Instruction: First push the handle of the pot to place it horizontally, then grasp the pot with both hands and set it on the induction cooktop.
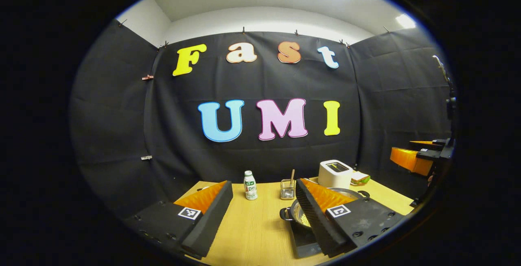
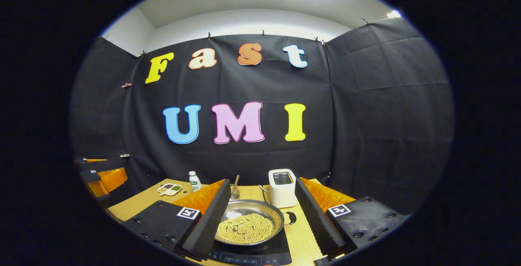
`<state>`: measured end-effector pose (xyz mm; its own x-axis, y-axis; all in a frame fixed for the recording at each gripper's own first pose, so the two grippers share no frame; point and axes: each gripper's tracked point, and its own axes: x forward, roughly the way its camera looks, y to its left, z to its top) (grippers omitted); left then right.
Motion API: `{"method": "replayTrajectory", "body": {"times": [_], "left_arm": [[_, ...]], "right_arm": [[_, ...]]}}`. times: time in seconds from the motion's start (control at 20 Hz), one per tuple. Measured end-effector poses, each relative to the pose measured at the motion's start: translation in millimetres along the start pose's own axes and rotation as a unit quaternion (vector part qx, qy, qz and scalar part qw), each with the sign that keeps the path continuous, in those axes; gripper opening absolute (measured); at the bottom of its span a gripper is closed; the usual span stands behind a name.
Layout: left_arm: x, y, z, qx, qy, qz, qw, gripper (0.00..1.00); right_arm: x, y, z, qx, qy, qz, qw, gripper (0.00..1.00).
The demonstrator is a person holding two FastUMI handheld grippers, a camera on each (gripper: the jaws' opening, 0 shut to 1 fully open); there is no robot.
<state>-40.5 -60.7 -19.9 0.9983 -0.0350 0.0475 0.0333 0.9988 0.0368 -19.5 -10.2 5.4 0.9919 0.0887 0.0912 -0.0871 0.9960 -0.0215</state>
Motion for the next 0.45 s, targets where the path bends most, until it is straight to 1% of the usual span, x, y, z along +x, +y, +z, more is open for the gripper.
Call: {"method": "replayTrajectory", "body": {"times": [0.05,0.1,0.15,0.2,0.45], "left_arm": [[-6,-1,-6,-0.014,0.007,-0.004,1.000,0.97],[-10,-1,-13,-0.029,0.015,-0.011,0.999,0.97],[-14,1,-20,-0.040,0.024,-0.013,0.999,1.00],[-16,7,-27,-0.046,0.033,-0.012,0.998,0.97],[-20,22,-33,-0.041,0.037,-0.006,0.998,0.98]], "right_arm": [[-4,3,-1,-0.002,0.001,-0.001,1.000,0.98],[-7,7,-2,-0.001,0.002,-0.003,1.000,1.00],[-12,11,-3,0.002,0.003,-0.003,1.000,0.98],[-16,16,-5,0.004,0.006,-0.004,1.000,0.98],[-27,30,-2,-0.003,0.009,-0.001,1.000,0.98]]}}
